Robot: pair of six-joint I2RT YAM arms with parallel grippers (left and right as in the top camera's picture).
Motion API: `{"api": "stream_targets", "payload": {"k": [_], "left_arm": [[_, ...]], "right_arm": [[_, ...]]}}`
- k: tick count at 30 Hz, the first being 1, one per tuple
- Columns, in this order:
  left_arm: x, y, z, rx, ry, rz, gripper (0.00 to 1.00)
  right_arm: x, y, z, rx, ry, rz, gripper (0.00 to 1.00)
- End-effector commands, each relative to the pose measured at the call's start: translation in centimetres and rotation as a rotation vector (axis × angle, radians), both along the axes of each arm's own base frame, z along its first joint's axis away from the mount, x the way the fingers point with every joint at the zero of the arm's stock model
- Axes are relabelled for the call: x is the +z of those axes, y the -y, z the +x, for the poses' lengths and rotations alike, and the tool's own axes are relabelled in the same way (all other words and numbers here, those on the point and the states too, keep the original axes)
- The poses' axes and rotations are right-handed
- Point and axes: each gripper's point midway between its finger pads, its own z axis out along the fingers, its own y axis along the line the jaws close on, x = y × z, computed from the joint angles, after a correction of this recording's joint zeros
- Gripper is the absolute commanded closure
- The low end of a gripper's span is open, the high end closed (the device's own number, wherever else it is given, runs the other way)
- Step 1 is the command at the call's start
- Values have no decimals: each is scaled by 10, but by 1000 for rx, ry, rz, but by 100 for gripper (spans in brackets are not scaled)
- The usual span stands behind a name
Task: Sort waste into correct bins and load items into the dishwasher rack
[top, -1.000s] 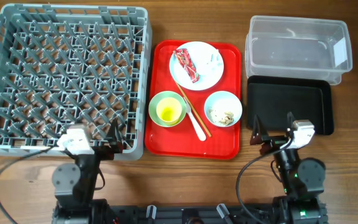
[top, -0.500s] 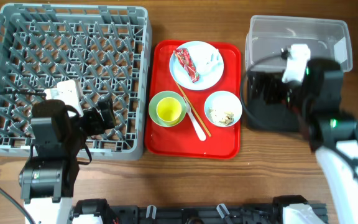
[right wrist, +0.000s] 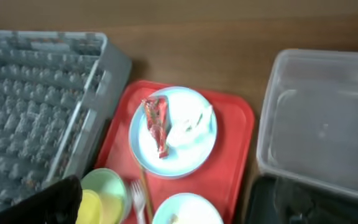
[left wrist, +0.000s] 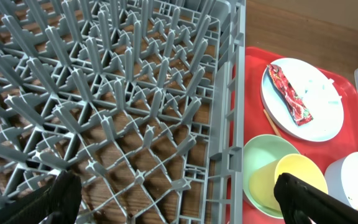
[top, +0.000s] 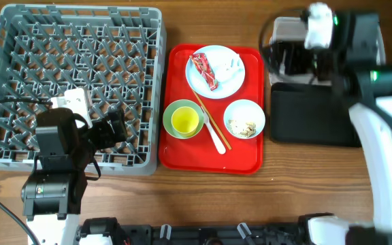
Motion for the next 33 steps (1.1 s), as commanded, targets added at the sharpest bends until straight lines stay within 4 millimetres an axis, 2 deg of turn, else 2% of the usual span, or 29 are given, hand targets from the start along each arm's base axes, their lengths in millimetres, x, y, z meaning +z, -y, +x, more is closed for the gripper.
{"api": "stream_targets", "payload": {"k": [1,3,4,6,9,13,17,20,25,29,31,33], "left_arm": [[10,3,2,-10,25,-16,0],[10,3,2,-10,25,-16,0],[10,3,2,-10,25,-16,0],[9,3,2,-10,24,-16,0],[10,3,2,-10,25,-16,0],[9,3,2,-10,24,-16,0],[9,3,2,-10,24,-16,0],[9,3,1,-10,24,-16,0],[9,3,1,-10,24,-16,0],[9,3,1,-10,20,-16,0],[9,3,1,-10,20,-16,0],[9,3,1,-10,20,-16,0]], "right_arm": [[20,-24,41,25,19,12,1],[20,-35,64,23,38,-1,2],[14,-40,77,11,48,-21,2],[-12,-42,92,-83,9,-59,2],[-68,-66,100,-101,-115,-73,4],[-149,-92,97,-179,-331,-49,7],[-209,-103,89,-287,-486,-25,10],[-236,-102,86,-359,-557,-14,17],[-266,-100,82,-419,-622,-20,26],[-294,-95,69,-444,-700,-61,36],[-298,-93,65,-447,-718,-72,55],[-292,-91,67,-451,-712,-66,86]]}}
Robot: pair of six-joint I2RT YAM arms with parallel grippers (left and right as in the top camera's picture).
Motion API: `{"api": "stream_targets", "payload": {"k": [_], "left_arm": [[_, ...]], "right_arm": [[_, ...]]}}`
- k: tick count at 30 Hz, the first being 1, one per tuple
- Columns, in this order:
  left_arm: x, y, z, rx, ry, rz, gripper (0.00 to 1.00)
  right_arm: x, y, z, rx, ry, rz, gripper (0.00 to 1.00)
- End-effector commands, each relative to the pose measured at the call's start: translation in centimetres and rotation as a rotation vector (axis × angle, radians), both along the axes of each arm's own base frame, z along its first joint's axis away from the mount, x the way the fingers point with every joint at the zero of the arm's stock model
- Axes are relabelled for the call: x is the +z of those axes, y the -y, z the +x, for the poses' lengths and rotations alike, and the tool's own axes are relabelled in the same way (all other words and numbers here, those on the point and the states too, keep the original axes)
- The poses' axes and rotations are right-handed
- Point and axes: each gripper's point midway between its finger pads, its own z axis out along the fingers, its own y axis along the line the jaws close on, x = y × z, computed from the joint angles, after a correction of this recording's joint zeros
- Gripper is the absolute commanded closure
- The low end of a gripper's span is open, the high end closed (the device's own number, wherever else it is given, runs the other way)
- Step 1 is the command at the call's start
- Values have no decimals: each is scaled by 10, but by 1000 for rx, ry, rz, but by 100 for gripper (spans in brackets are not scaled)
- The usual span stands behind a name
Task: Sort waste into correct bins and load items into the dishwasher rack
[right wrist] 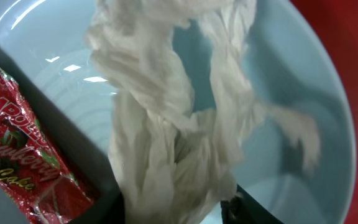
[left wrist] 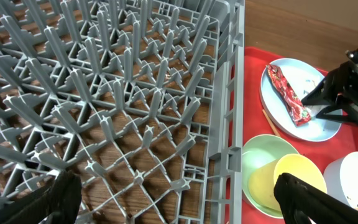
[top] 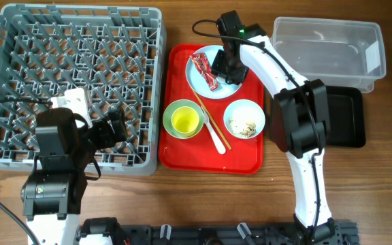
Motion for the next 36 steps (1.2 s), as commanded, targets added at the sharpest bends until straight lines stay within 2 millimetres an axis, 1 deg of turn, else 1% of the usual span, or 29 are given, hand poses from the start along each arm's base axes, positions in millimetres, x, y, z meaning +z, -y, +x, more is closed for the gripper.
{"api": "stream_targets", "payload": {"k": [1,2,4,5,7,9,10,11,12,13,15,16,18,19,20,21,22,24,25,27,28,29,30,32,34,36], "left_arm": [[9,2,1,-7,21,-14,0],[9,2,1,-7,21,-14,0],[9,2,1,-7,21,-14,0],[9,2,1,-7,21,-14,0],[9,2,1,-7,21,-14,0],[9,2,1,-7,21,-14,0],[9,2,1,-7,21,-14,0],[9,2,1,-6,21,-13,0],[9,2,1,-7,21,-14,0],[9,2,1,-6,21,-13,0],[9,2,1,-7,21,-14,0],[9,2,1,-7,22,-14,0],[9,2,1,-7,21,-14,0],[9,2,1,-7,21,-14,0],[9,2,1,-7,21,-14,0],[9,2,1,-7,21,-14,0],[9,2,1,-7,21,-14,0],[9,2,1,-7,21,-14,0],[9,2,1,-7,21,-14,0],[9,2,1,-7,21,-14,0],[9,2,1,-7,21,-14,0],[9,2,1,-7,21,-14,0],[9,2,1,-7,21,-14,0],[9,2,1,-7,21,-14,0],[8,2,1,-7,18,-14,0],[8,2,1,-7,17,-14,0]], "right_arm": [[3,7,0,-28,-2,-12,92],[12,10,3,-34,12,-8,96],[31,17,8,-28,51,2,96],[49,25,14,-29,89,10,96],[95,47,24,-15,194,13,96],[132,76,31,-14,280,-26,96],[167,128,31,-92,348,-117,92],[173,140,30,-103,357,-133,91],[176,154,30,-113,360,-142,85],[176,165,30,-121,354,-148,80],[169,186,25,-150,317,-162,77],[166,195,23,-160,301,-169,69],[163,209,24,-169,296,-179,25],[164,212,27,-158,310,-175,11],[168,207,33,-117,340,-140,8],[173,198,38,-77,367,-99,7],[180,182,43,-22,403,-37,7],[191,138,48,132,464,103,7],[195,113,47,223,486,148,7],[195,79,41,369,503,143,7],[192,58,36,474,514,126,7],[190,43,33,550,521,111,7],[183,26,28,640,522,79,7],[169,6,23,724,504,21,7],[143,-22,15,809,460,-22,8],[120,-39,10,841,417,-49,8]]}}
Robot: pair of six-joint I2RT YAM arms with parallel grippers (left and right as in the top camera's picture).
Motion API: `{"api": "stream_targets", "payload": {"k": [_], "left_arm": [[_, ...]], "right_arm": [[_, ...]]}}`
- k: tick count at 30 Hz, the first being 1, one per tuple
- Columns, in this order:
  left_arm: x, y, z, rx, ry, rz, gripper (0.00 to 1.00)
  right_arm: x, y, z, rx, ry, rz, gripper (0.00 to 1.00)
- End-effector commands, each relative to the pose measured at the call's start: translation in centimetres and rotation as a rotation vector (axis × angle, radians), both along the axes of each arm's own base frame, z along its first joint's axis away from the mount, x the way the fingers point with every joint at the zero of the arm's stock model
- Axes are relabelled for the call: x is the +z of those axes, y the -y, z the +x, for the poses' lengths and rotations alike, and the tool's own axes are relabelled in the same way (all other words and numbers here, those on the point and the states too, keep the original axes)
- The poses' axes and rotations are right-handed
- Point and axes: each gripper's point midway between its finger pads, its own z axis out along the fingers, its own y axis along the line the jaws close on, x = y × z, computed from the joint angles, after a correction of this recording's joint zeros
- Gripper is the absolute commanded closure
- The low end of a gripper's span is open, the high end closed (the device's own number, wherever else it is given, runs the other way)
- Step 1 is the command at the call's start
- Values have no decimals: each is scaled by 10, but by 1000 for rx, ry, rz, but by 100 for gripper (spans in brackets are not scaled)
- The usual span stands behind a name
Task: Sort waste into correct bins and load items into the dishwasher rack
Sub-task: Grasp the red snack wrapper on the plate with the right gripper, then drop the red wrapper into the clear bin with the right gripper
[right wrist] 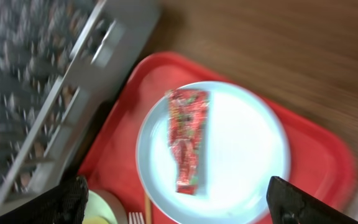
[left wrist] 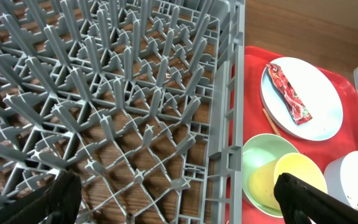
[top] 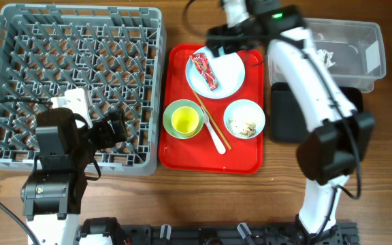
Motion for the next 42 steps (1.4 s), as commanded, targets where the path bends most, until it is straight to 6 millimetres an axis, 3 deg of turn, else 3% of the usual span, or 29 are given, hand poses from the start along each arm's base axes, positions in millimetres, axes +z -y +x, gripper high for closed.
{"api": "stream_targets", "payload": {"k": [1,3,9,11,16,19,25,27,30,31,32,36,38,42], "left_arm": [[9,2,1,-7,21,-14,0],[9,2,1,-7,21,-14,0],[9,2,1,-7,21,-14,0],[9,2,1,-7,21,-14,0],[9,2,1,-7,21,-14,0],[9,2,1,-6,21,-14,0],[9,2,1,-7,21,-14,0],[9,2,1,-7,21,-14,0],[9,2,1,-7,21,-14,0],[9,2,1,-7,21,-14,0],[9,2,1,-7,21,-14,0],[9,2,1,-7,21,-14,0],[9,2,1,-7,21,-14,0],[9,2,1,-7,22,-14,0]], "right_arm": [[-58,-17,-1,71,-37,-147,8],[-87,-29,-4,68,-82,-163,9],[-144,-22,-7,-29,-203,-203,15],[-162,-19,-10,-56,-240,-220,24],[-169,-15,-17,-65,-280,-236,46],[-174,-12,-24,-72,-313,-249,51],[-174,-10,-27,-123,-337,-240,92],[-165,-8,-25,-128,-326,-232,96],[-119,4,-14,-164,-257,-188,95],[-87,18,-5,-215,-206,-149,96],[-68,30,1,-256,-175,-128,96],[-5,94,15,-462,-74,-78,96],[3,145,13,-640,-95,-82,96],[-13,210,1,-844,-205,-67,95]]}}
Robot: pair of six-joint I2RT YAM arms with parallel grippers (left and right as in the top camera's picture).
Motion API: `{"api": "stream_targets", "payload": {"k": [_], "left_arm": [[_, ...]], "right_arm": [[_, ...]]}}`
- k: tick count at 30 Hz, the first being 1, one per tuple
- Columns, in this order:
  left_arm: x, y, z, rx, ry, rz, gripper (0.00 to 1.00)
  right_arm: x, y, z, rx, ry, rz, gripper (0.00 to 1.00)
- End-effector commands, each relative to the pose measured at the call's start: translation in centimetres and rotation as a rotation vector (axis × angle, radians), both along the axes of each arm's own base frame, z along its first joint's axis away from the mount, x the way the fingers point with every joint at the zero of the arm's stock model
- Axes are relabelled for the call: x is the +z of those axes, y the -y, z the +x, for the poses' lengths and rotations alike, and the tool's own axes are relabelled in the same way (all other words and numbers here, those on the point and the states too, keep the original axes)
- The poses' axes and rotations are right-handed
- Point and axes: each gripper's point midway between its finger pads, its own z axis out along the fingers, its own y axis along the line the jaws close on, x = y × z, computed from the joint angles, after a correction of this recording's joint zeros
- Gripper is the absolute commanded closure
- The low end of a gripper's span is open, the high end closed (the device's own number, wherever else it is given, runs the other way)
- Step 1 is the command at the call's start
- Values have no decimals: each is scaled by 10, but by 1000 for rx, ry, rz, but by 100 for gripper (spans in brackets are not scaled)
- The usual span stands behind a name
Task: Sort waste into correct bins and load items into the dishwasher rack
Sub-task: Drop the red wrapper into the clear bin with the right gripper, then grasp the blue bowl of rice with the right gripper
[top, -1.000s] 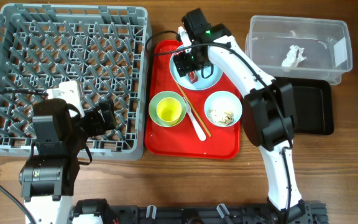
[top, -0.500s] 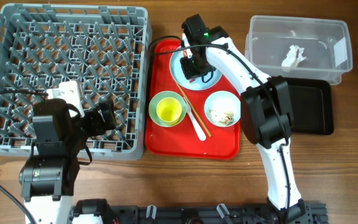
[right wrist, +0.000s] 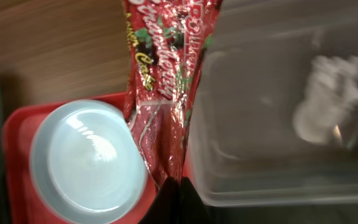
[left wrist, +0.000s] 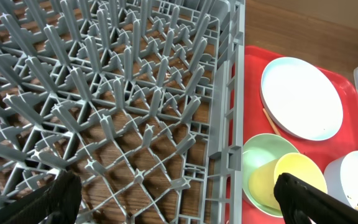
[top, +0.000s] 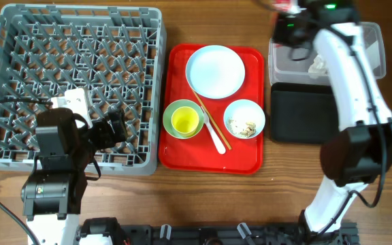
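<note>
My right gripper (right wrist: 180,186) is shut on a red snack wrapper (right wrist: 166,74), which hangs over the gap between the red tray (top: 175,153) and the clear bin (top: 369,37). In the overhead view this gripper (top: 290,15) is at the bin's left end. A crumpled white tissue (top: 316,64) lies inside the clear bin. The white plate (top: 215,71) on the tray is bare. My left gripper (left wrist: 179,208) is open over the grey dishwasher rack (left wrist: 135,93), near its right wall, with nothing between its fingers.
The tray also carries a green bowl (top: 172,129) with a yellow cup (top: 185,120) in it, a white bowl (top: 243,119) of food scraps, chopsticks (top: 211,121) and a white spoon (top: 216,141). A black bin (top: 303,112) sits in front of the clear one.
The red wrapper has left the plate and is now in my shut right gripper beside the clear bin's left end. The plate is bare. The left arm has not moved.
At first the plate held a wrapper and a tissue, with my right arm over the bins. Then my right gripper was down on the tissue. Later the tissue lay in the clear bin and the gripper stood open above the plate. Now it holds the wrapper.
</note>
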Motion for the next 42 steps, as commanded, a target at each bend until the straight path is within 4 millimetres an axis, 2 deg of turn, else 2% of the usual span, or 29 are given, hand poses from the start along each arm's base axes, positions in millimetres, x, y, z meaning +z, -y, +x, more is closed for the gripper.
{"api": "stream_targets", "payload": {"k": [1,2,3,4,7,10,13,16,18,21,24,27,33,35,36,39,42], "left_arm": [[9,2,1,-7,22,-14,0],[9,2,1,-7,22,-14,0],[9,2,1,-7,22,-14,0],[9,2,1,-7,22,-14,0],[9,2,1,-7,22,-14,0],[9,2,1,-7,22,-14,0],[9,2,1,-6,22,-13,0],[9,2,1,-6,22,-13,0],[9,2,1,-6,22,-13,0],[9,2,1,-7,22,-14,0],[9,2,1,-7,22,-14,0],[9,2,1,-7,22,-14,0],[9,2,1,-7,22,-14,0],[9,2,1,-7,21,-14,0],[9,2,1,-7,21,-14,0],[9,2,1,-7,21,-14,0],[9,2,1,-7,21,-14,0]], "right_arm": [[-28,34,-5,-154,-79,33,77],[-27,37,-1,-146,-66,63,45],[-24,37,2,-108,-51,81,33],[-19,35,4,-61,-34,99,26],[3,32,1,-12,13,149,25],[36,30,-16,54,58,138,25],[57,23,-48,108,34,153,25],[56,21,-85,122,-62,158,26],[48,16,-108,151,-123,178,29],[37,5,-131,168,-139,224,29],[25,-16,-154,225,-97,235,29],[9,-42,-167,270,-66,209,27],[-35,-100,-168,369,-124,70,26],[-57,-119,-164,362,-157,47,28],[-76,-134,-162,345,-196,54,31],[-106,-151,-160,328,-244,51,33],[-139,-159,-160,258,-316,56,34]]}}
